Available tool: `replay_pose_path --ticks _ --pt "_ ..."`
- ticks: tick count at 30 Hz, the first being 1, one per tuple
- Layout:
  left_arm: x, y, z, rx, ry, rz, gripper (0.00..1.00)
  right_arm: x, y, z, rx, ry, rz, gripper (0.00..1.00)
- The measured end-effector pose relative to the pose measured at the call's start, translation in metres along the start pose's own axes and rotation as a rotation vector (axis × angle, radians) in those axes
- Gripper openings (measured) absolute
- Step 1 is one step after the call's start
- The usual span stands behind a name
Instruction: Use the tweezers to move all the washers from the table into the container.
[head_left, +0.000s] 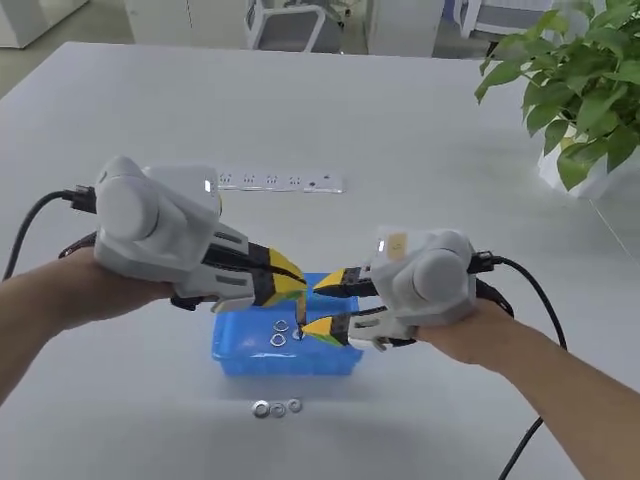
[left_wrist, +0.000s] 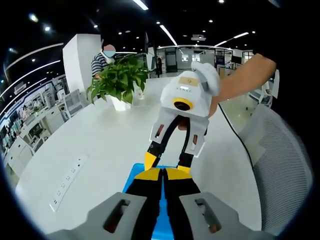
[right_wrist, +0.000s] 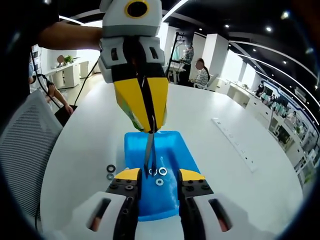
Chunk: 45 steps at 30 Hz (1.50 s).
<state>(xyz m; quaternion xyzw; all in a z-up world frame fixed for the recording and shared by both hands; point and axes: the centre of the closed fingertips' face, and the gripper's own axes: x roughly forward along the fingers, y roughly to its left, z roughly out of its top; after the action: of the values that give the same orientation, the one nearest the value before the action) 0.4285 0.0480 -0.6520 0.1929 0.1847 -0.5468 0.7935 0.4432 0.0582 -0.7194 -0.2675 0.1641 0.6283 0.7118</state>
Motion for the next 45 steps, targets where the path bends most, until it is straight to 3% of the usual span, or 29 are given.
replay_pose_path --ticks 9,25,34,45 --pt "-0.006 -0.006 0.007 0.003 -0.002 -0.005 0.05 -0.019 0.003 -0.004 0.017 -0.002 -0.032 0.33" --pt "-0.011 -0.024 0.01 0.002 -0.009 -0.035 0.05 -0.054 0.019 -0.021 0.132 0.007 -0.095 0.46" --pt "-0.017 -0.027 0.011 0.007 -0.016 -0.029 0.05 -0.063 0.035 -0.028 0.174 0.025 -0.096 0.52" --pt "-0.021 -0.04 0.013 0.004 -0.028 -0.059 0.05 -0.067 0.049 -0.029 0.203 0.041 -0.106 0.57"
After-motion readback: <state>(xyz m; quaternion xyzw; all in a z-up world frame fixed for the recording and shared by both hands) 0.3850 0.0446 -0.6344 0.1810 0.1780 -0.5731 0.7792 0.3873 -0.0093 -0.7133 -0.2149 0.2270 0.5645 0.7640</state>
